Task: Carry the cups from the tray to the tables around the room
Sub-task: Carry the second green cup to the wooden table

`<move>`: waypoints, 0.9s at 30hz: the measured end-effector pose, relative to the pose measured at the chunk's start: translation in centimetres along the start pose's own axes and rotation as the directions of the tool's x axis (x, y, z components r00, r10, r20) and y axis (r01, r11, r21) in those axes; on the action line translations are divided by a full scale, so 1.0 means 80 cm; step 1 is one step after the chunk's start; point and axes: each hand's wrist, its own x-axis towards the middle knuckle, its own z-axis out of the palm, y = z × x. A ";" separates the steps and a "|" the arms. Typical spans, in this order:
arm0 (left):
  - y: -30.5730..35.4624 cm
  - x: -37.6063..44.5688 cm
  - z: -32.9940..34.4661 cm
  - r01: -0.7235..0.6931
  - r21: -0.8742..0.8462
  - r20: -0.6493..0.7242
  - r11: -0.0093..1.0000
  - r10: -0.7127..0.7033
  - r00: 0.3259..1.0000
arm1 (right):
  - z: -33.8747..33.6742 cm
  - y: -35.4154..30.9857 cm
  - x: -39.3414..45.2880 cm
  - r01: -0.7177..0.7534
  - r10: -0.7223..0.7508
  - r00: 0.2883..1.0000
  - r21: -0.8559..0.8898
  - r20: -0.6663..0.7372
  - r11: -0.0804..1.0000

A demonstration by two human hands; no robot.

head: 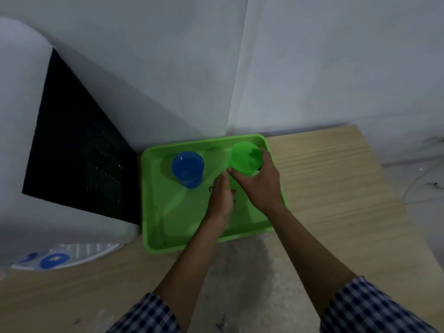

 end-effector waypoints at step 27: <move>-0.053 -0.255 0.160 0.369 -0.238 0.480 0.899 -0.221 0.849 | -0.286 -0.039 -0.255 -0.115 0.108 0.914 0.005 -0.392 0.993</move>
